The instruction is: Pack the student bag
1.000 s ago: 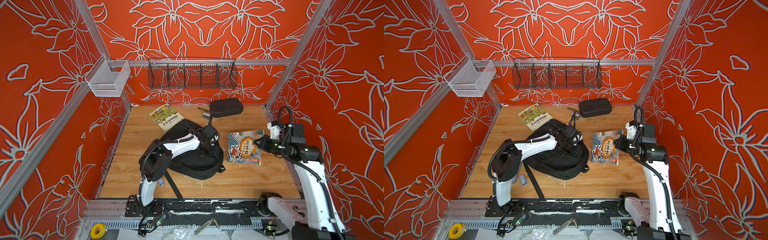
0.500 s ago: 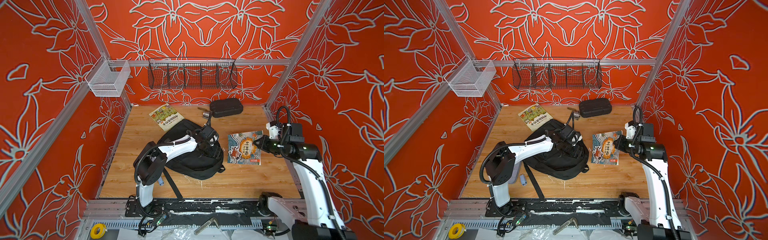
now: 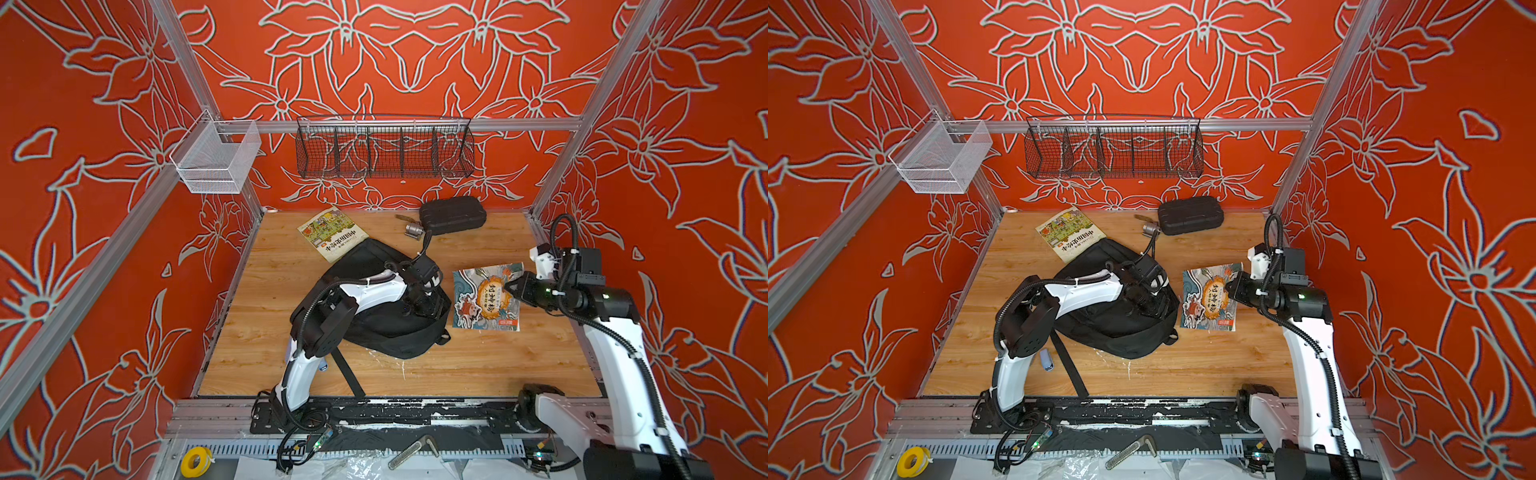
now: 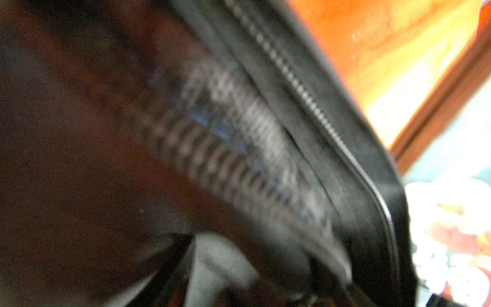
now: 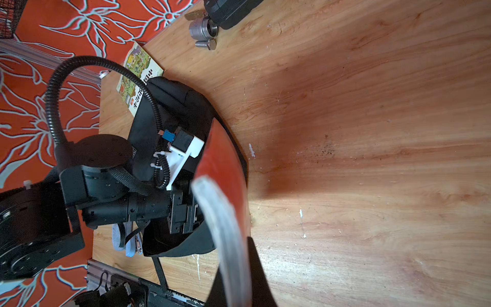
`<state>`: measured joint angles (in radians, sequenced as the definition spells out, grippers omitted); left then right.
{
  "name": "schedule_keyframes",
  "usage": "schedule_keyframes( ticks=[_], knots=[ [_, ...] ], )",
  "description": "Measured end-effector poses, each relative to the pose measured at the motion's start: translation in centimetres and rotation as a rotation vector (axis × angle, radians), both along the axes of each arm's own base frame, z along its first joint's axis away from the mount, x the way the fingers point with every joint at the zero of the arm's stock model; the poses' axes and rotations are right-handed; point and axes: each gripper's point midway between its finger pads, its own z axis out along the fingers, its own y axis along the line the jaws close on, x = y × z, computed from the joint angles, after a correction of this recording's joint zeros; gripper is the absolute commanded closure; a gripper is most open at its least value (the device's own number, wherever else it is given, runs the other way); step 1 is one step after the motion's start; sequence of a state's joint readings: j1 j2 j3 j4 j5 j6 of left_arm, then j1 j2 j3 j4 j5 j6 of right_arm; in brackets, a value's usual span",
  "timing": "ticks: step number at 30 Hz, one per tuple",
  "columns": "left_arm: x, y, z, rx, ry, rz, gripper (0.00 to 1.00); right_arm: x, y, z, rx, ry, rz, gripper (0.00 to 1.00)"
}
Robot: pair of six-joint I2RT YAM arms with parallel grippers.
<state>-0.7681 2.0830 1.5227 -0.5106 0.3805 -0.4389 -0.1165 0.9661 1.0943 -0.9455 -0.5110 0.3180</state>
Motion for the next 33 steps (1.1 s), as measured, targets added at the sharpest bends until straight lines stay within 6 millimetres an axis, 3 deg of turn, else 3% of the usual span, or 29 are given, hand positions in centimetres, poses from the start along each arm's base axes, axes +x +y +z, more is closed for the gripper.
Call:
schedule_keyframes(
  ticks=[2,4,8,13,17,22,27,33],
  knots=[
    [0.3,-0.1,-0.3,0.019,-0.003,0.004,0.87,-0.1,0.2,0.2,0.007,-0.009,0.007,1.0],
    [0.4,0.4,-0.2,0.05,-0.017,0.002,0.99,-0.1,0.3,0.7,0.014,-0.032,0.012,1.0],
    [0.8,1.2,1.2,0.114,-0.044,-0.011,1.0,-0.5,0.9,2.6,0.053,-0.1,0.014,1.0],
    [1.6,2.8,6.5,0.157,-0.14,-0.043,1.0,-0.4,1.3,5.6,0.1,-0.177,-0.01,1.0],
    [2.2,4.8,10.0,0.163,-0.19,-0.039,1.0,0.0,1.2,6.9,0.124,-0.21,-0.033,1.0],
    [2.4,6.6,11.0,0.185,-0.17,-0.033,1.0,0.3,1.7,8.4,0.194,-0.248,-0.047,1.0],
    [2.3,6.0,12.0,0.17,-0.14,-0.065,1.0,0.6,2.8,11.1,0.301,-0.331,-0.031,1.0],
    [2.8,6.1,12.8,0.137,-0.086,-0.065,1.0,-0.3,4.6,8.8,0.37,-0.264,0.015,1.0]
  ],
)
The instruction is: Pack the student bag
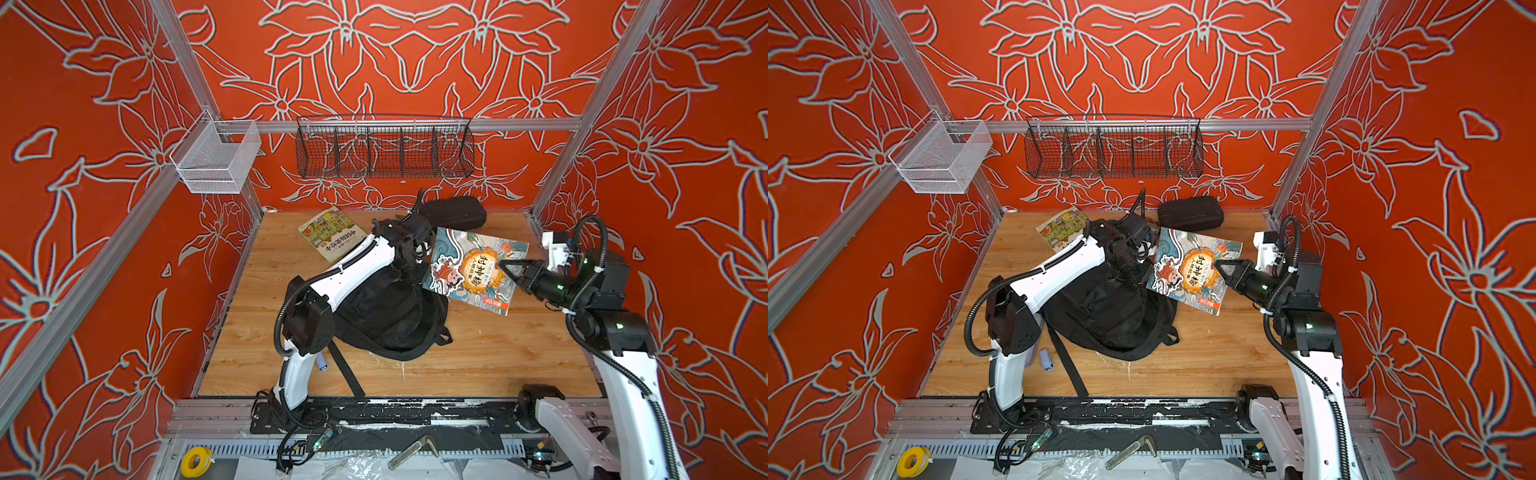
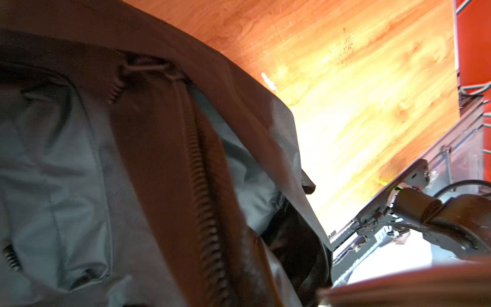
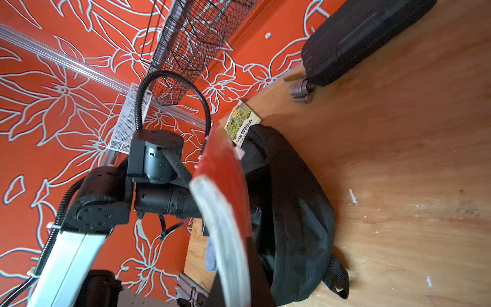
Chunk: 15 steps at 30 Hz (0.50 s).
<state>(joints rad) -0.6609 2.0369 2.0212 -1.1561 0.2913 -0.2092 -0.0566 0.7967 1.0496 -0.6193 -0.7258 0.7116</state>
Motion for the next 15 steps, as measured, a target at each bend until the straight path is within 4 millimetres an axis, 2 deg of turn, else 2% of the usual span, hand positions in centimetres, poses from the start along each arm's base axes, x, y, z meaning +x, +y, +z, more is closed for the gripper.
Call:
schedule_keyframes(
  ticks=[5,9,15],
  knots=[
    [0.7,0.5,0.7,-0.044,0.043,0.047,1.0,-0.8,1.2,-2.5,0.01,0.097,0.047,1.0],
    [1.2,0.6,0.7,-0.083,0.095,0.115,1.0,-1.4,1.3,-4.5,0.026,0.161,0.035,1.0],
    [2.6,-0.4,1.4,-0.149,0.111,0.178,1.0,-2.9,1.5,-8.4,-0.003,0.319,0.019,1.0]
  ],
)
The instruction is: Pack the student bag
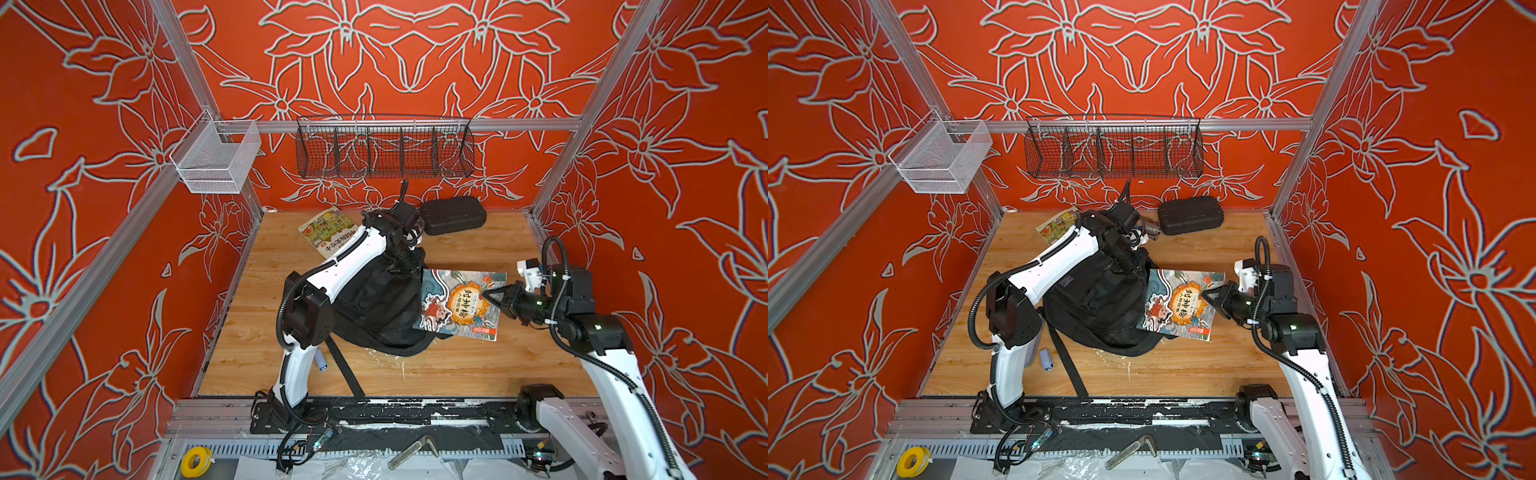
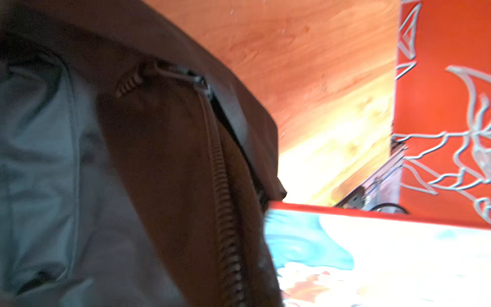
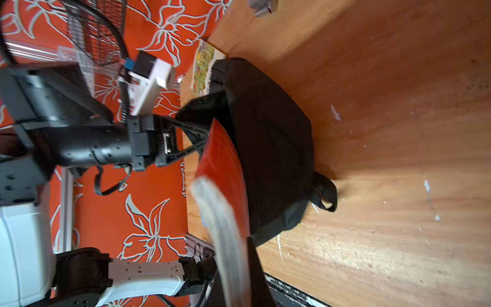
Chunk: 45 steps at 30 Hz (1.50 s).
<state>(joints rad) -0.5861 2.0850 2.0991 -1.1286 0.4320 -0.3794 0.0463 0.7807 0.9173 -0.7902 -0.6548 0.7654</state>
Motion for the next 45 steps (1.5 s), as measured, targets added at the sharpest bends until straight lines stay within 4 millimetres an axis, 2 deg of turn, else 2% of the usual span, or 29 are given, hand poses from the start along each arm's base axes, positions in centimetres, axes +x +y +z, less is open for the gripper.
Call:
schedule_keyframes(
  ticks=[5,13,18,26,33,38,39,42,45],
  knots=[
    [1.3,-0.9,0.6,-0.019,-0.01,-0.006,1.0,0.0,-0.4,-0.4,-0.02,0.014,-0.031,1.0],
    [1.1,-1.3,0.5,-0.038,0.034,0.021,1.0,1.1,2.3,-3.9,0.034,0.078,-0.029,1.0],
    [1.0,-1.7,0.0,-0.055,0.076,0.052,1.0,2.9,2.7,-5.3,0.046,0.084,-0.095,1.0],
    [0.5,-3.0,-2.1,-0.075,0.143,0.101,1.0,6.8,5.7,-6.6,0.026,0.043,-0.098,1.0],
    [1.2,-3.4,0.0,-0.112,0.111,0.113,1.0,8.5,8.6,-8.2,0.022,0.037,-0.07,1.0],
    [0.9,-3.4,1.6,-0.123,0.1,0.093,1.0,9.5,10.7,-9.5,0.029,0.031,-0.048,1.0],
    [0.8,-3.4,2.0,-0.128,0.098,0.088,1.0,9.7,11.3,-9.9,0.028,0.035,-0.037,0.97],
    [0.5,-3.3,2.2,-0.128,0.102,0.079,1.0,10.1,12.8,-10.7,0.02,0.053,-0.005,0.71],
    [0.3,-3.2,2.0,-0.118,0.114,0.078,1.0,9.9,12.6,-10.7,-0.011,0.041,0.006,0.52]
  ],
)
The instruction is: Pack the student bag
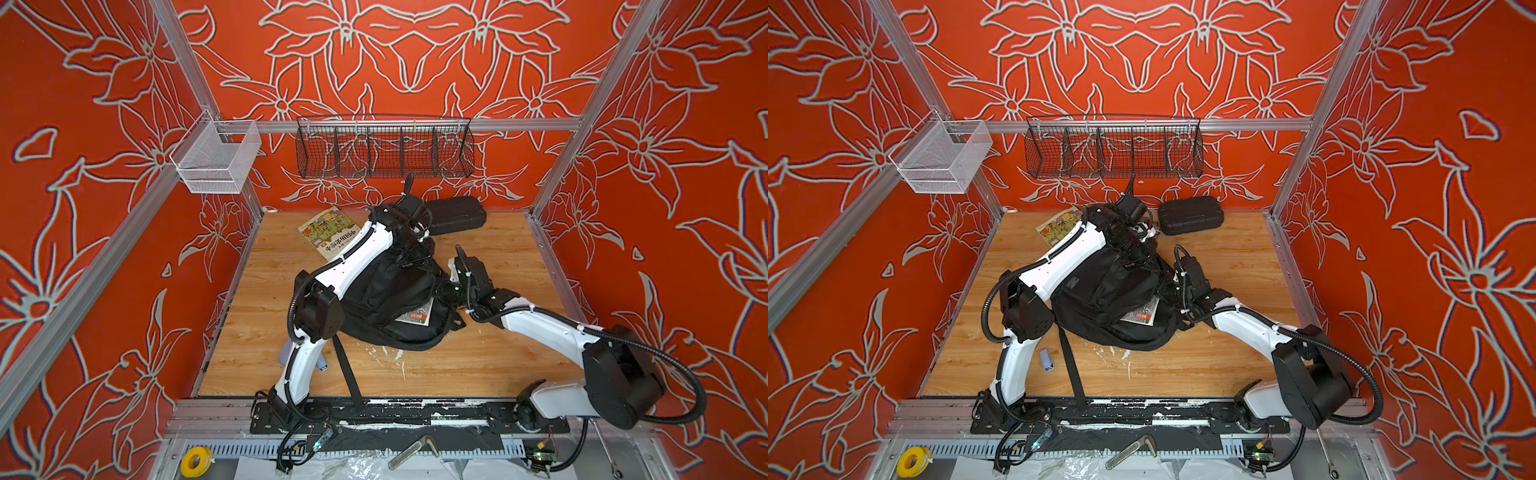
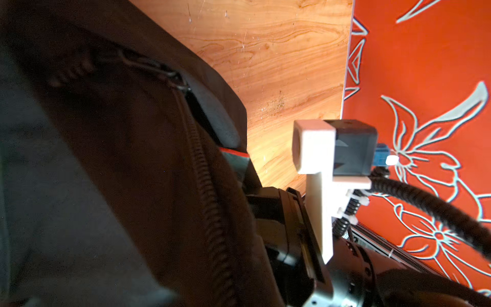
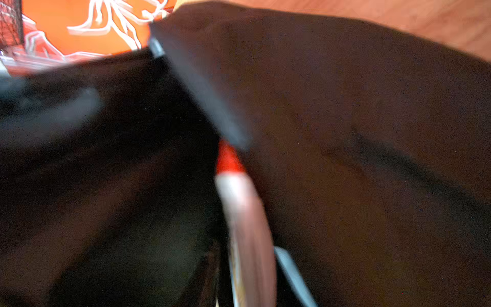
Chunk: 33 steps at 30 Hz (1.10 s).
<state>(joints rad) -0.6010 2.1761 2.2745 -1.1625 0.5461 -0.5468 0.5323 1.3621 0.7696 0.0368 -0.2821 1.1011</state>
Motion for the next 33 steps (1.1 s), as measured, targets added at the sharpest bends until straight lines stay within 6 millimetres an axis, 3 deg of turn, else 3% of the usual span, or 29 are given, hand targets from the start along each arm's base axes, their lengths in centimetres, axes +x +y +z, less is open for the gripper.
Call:
schedule_keyframes(
  ticks=[4,10,12,16,19,22,28,30,33],
  knots=[
    [-0.2,-0.2,-0.4,-0.009,0.017,-0.001,1.0,-0.9,-2.6,2.7,-0.105,-0.083,-0.02,0.44],
    [-0.3,-0.3,-2.7,0.002,0.062,0.015,0.99,-1.1,-7.8,12.0,-0.271,-0.323,-0.063,0.41],
    [-0.4,-0.6,-2.8,0.001,0.053,0.009,0.65,-1.4,-9.6,13.4,-0.329,-0.375,-0.077,0.4],
    [-0.5,-1.1,-2.5,0.006,0.019,-0.002,0.44,-1.0,-10.8,13.5,-0.432,-0.408,-0.033,0.4],
    [-0.2,-0.6,-1.7,0.032,-0.041,0.006,0.38,1.1,-9.2,14.4,-0.469,-0.428,0.063,0.4],
    [0.8,1.6,0.5,0.036,-0.114,0.052,0.32,4.7,-6.5,15.5,-0.461,-0.465,0.147,0.4],
    [4.9,10.3,5.3,0.017,-0.272,0.249,0.16,11.7,-0.9,16.1,-0.399,-0.517,0.286,0.39],
    [6.1,13.9,5.5,0.016,-0.298,0.334,0.16,14.8,1.9,15.4,-0.369,-0.527,0.337,0.39],
    [7.5,18.8,3.9,0.023,-0.279,0.454,0.15,18.6,6.0,13.4,-0.336,-0.535,0.405,0.39]
  ],
)
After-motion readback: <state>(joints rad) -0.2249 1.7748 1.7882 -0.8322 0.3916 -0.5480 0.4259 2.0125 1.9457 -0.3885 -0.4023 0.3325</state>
